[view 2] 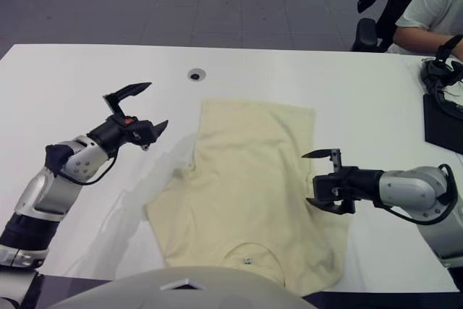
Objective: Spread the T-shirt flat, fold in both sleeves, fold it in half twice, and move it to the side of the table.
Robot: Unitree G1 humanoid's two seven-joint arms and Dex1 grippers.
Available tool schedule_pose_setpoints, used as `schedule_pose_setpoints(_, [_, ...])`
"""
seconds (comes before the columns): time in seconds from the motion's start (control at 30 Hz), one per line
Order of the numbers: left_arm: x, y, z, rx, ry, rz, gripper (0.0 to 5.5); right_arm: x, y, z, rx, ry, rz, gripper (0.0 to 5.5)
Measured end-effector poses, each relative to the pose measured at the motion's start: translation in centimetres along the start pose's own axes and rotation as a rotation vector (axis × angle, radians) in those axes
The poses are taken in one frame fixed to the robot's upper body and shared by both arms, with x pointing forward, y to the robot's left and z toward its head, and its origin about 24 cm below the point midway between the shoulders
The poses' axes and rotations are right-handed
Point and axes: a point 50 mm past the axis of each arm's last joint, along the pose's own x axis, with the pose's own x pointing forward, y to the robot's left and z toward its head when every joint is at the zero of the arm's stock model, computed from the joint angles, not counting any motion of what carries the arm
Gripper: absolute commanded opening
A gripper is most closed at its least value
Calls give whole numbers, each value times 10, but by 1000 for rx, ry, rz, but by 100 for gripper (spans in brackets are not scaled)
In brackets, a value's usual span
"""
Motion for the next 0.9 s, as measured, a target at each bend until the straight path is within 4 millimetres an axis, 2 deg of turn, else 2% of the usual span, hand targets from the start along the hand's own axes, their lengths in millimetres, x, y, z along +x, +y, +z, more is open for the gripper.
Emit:
schedule_pose_setpoints(0.1, [-7,-5,10,-2,-37,-12,538,-7,-14,-9,-30,57,-71,540])
schedule_pose_setpoints(0.2, [-11,-11,22,-17,-100,-36,538,-5,-32,-11,-61,64,-180,540])
schedule_pose_setpoints(0.3, [-8,-22,34,-43,-172,-82,538,14,-41,-16,-68,68,-275,540])
schedule_pose_setpoints(0.4, [8,-32,37,-76,-201,-117,538,38,-51,-25,-64,84,-336,540])
schedule_pose_setpoints(0.57, [35,-35,44,-54,-258,-149,538,61,-68,-38,-48,106,-388,540])
schedule_pose_setpoints(0.73, [48,-48,40,-40,-257,-210,538,75,-80,-53,-65,167,-405,540])
schedule_pose_setpoints(0.9, [63,-53,21,-21,-195,-227,538,84,-91,-63,-43,197,-455,540])
